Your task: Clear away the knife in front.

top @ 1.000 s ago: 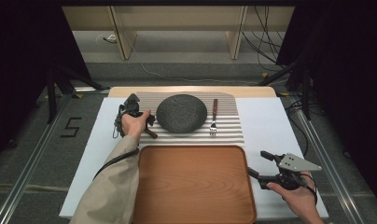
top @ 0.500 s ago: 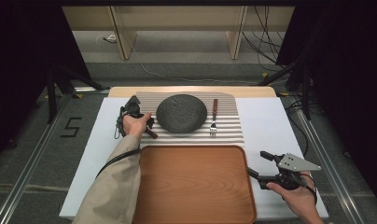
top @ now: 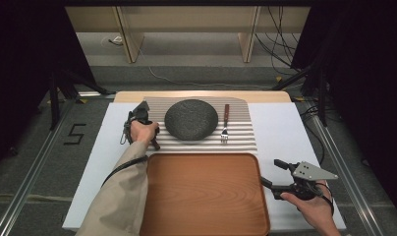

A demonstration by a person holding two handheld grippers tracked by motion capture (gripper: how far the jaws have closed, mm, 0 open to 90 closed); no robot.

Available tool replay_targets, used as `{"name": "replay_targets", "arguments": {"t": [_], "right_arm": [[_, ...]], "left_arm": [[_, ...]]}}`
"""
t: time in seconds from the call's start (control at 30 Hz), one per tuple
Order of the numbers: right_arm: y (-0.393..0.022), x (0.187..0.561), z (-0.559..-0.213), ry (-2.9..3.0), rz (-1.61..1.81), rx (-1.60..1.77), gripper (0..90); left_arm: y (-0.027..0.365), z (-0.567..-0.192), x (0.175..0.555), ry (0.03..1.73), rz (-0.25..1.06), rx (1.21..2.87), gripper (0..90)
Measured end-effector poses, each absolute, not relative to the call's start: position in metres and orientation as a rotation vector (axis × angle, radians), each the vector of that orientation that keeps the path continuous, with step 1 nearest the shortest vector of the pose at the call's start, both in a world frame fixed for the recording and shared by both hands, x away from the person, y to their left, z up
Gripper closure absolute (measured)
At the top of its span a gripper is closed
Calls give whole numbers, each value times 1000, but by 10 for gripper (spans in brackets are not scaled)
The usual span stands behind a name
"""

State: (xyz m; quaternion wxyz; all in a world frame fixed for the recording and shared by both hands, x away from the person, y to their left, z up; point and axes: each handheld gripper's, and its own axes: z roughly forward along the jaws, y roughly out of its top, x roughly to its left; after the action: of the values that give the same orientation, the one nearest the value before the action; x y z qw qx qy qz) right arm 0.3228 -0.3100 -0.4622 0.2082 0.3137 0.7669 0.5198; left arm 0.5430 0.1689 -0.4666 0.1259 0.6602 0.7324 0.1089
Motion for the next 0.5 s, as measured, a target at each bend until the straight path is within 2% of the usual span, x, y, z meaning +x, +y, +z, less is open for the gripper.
{"name": "replay_targets", "arguments": {"t": [0.27, 0.5], "right_arm": [[-310, 323, -462, 2135, 1448, 873, 187], [-310, 323, -462, 2136, 1446, 871, 187]], "left_arm": [[168, -465, 543, 2068, 323, 1997, 665], [168, -464, 543, 2048, 302, 2012, 764]]}}
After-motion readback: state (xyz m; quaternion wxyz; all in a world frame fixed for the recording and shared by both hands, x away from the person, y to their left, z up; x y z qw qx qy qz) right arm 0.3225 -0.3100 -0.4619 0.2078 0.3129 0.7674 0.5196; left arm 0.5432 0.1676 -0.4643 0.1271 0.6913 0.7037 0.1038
